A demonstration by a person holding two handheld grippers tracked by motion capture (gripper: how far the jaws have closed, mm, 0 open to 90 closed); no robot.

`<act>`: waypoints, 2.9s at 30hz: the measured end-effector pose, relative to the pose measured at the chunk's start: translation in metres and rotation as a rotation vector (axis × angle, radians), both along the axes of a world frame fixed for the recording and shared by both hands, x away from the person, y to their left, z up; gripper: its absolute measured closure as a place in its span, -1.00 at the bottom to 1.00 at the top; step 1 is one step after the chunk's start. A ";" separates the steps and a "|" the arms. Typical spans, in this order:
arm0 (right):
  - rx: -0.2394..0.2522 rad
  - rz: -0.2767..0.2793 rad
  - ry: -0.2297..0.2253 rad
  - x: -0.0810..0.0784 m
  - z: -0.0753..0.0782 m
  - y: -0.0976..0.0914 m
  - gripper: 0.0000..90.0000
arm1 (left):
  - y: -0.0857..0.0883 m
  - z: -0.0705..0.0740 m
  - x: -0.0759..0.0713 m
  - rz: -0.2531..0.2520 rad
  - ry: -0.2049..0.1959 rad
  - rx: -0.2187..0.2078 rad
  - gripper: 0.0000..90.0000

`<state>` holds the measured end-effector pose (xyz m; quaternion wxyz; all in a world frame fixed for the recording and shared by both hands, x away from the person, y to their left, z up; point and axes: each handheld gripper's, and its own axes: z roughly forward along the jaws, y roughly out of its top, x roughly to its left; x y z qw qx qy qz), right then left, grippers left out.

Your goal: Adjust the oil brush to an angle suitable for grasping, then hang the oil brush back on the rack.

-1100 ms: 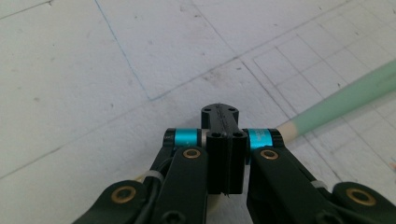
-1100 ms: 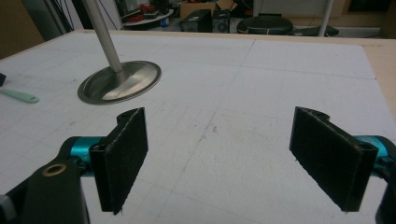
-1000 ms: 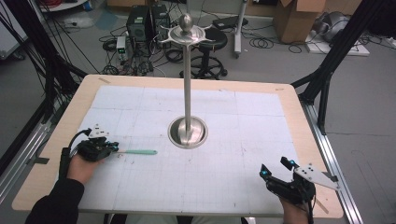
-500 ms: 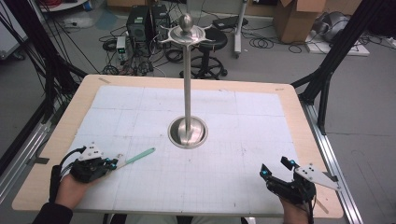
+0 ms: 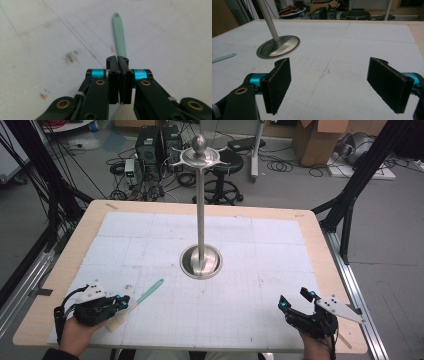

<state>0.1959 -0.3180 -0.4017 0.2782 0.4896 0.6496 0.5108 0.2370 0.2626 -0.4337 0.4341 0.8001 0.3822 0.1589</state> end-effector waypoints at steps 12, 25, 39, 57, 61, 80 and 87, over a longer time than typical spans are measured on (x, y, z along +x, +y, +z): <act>-0.039 0.011 -0.023 -0.002 0.003 0.001 -0.59 | 0.006 0.031 -0.014 0.184 -0.280 -0.345 -0.23; -0.048 0.012 -0.070 -0.006 0.008 0.003 -0.65 | 0.030 0.032 -0.023 0.182 -0.330 -0.378 -0.58; -0.040 0.027 -0.030 -0.002 0.005 0.005 -0.64 | 0.025 0.030 -0.022 0.165 -0.318 -0.358 -0.58; -0.060 0.062 -0.016 -0.002 0.003 0.009 -0.64 | 0.017 0.028 -0.017 0.126 -0.292 -0.338 -0.58; -0.055 0.062 -0.017 -0.003 0.003 0.008 -0.64 | 0.008 0.025 -0.013 0.107 -0.269 -0.325 -0.58; -0.079 0.074 -0.009 0.000 0.001 0.011 -0.64 | -0.014 -0.002 0.008 -0.057 -0.024 -0.084 -0.16; -0.079 0.076 -0.006 0.000 0.001 0.011 -0.64 | -0.023 -0.010 0.012 -0.067 0.047 0.025 0.10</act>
